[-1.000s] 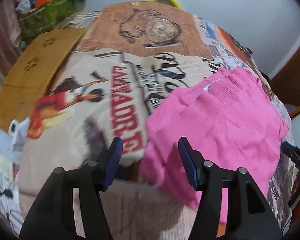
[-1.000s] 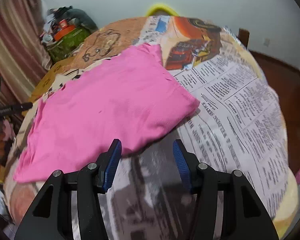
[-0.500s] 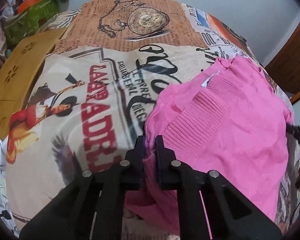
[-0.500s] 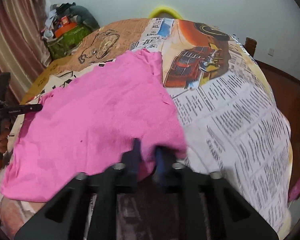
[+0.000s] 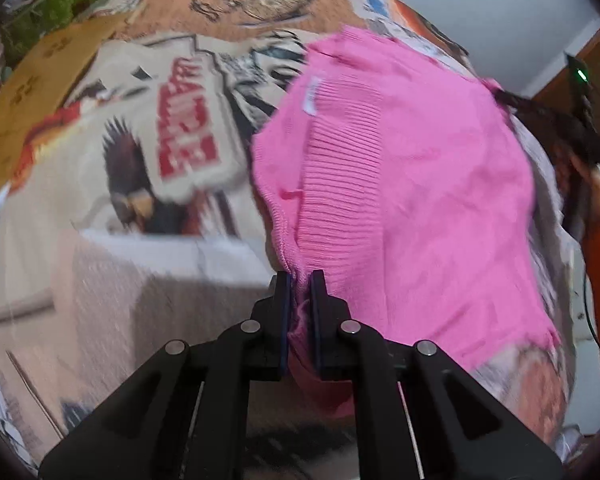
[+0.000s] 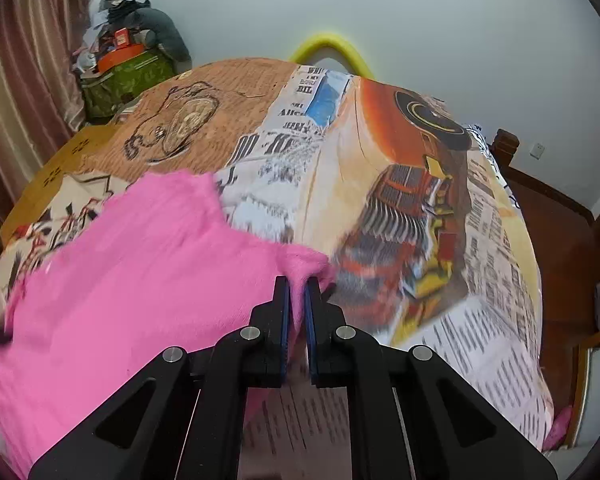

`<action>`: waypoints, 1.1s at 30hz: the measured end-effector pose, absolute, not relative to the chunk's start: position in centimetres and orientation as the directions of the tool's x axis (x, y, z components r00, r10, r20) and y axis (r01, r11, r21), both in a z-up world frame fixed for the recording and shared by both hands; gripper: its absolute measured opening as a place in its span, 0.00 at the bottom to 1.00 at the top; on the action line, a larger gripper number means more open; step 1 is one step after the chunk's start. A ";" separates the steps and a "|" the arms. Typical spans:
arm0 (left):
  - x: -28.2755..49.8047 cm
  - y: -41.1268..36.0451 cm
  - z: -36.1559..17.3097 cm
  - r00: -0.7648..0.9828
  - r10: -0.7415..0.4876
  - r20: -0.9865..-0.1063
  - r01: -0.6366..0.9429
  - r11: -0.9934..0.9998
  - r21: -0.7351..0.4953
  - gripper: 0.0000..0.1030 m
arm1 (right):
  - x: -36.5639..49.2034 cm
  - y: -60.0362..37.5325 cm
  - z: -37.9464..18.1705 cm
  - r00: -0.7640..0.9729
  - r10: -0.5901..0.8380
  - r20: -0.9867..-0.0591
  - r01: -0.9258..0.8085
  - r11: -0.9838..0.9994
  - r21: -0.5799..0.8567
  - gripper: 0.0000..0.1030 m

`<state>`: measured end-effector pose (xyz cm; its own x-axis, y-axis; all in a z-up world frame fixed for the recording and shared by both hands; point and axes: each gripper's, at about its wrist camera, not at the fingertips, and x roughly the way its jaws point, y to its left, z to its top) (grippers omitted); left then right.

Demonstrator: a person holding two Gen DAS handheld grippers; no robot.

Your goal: Fold small clothes

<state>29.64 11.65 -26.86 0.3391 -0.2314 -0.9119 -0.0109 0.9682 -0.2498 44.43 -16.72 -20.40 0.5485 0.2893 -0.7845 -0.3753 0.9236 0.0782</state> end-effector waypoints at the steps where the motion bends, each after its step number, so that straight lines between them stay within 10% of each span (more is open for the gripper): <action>1: 29.1 11.1 -26.7 0.335 -0.241 -0.911 -0.002 0.967 -0.257 0.08 | 44.2 -16.7 -20.1 0.544 0.302 -0.783 -0.374 0.923 0.096 0.06; 4: 27.8 9.6 -26.2 0.324 -0.269 -0.907 0.019 0.960 -0.278 0.08 | 42.6 -16.7 -19.1 0.537 0.335 -0.774 -0.399 0.909 0.117 0.08; 9: 26.6 8.5 -25.5 0.330 -0.253 -0.909 0.029 0.966 -0.259 0.08 | 37.3 -17.0 -17.5 0.527 0.357 -0.771 -0.450 0.887 0.103 0.43; 17: 24.2 9.3 -23.6 0.381 -0.175 -0.908 0.002 0.982 -0.188 0.10 | 29.6 -18.1 -17.8 0.475 0.365 -0.801 -0.502 0.860 0.094 0.45; 23: 22.3 10.8 -21.7 0.436 -0.148 -0.888 -0.018 0.985 -0.173 0.43 | 25.0 -17.7 -18.5 0.436 0.380 -0.815 -0.502 0.855 0.130 0.46; 33: 20.0 10.0 -21.7 0.418 -0.128 -0.900 0.052 0.992 -0.117 0.66 | 21.1 -16.3 -19.1 0.400 0.435 -0.806 -0.493 0.844 0.211 0.52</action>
<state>19.96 10.04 -21.67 0.4176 -0.1279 -0.8996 0.0519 0.9918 -0.1169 21.10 -16.31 -19.12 0.4000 0.4355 -0.8065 -0.4933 0.8439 0.2110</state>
